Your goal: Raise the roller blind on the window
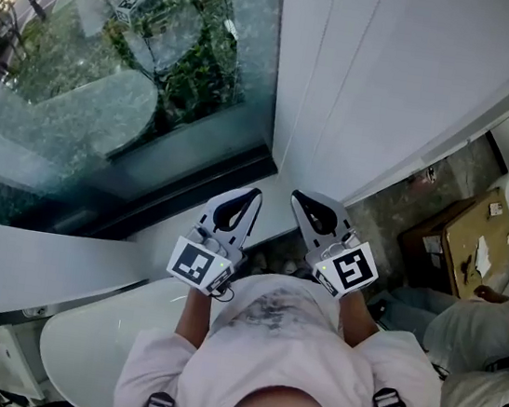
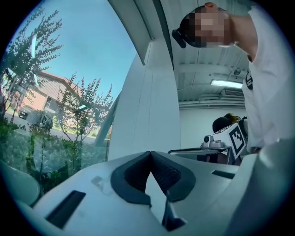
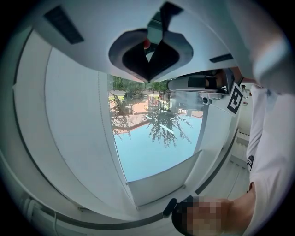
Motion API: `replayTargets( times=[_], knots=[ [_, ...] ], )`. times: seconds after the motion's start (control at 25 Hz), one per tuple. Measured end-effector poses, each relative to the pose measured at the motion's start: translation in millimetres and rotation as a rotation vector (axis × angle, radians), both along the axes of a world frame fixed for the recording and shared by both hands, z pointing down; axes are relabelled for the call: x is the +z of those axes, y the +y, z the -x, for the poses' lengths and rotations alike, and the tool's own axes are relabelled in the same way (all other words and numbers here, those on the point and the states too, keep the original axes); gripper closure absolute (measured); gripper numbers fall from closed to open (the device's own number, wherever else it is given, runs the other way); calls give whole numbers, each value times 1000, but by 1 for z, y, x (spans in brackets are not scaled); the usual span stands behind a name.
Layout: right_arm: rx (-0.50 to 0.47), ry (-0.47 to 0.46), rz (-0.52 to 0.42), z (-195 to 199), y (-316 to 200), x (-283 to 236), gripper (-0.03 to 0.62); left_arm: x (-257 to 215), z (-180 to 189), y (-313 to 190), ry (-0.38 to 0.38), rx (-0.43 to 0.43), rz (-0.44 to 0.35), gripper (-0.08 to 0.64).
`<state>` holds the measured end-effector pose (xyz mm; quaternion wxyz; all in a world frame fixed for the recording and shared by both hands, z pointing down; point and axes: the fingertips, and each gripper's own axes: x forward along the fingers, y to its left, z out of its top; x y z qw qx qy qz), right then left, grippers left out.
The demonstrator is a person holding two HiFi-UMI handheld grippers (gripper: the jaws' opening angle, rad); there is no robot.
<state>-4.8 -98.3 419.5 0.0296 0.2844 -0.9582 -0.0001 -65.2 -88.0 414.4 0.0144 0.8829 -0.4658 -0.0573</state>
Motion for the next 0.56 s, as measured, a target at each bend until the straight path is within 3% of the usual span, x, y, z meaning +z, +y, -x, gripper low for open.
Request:
replayTargets(
  times=[0.56],
  knots=[
    [13, 7, -9, 1, -8, 0, 532, 1, 1, -6, -9, -3, 0, 554]
  ],
)
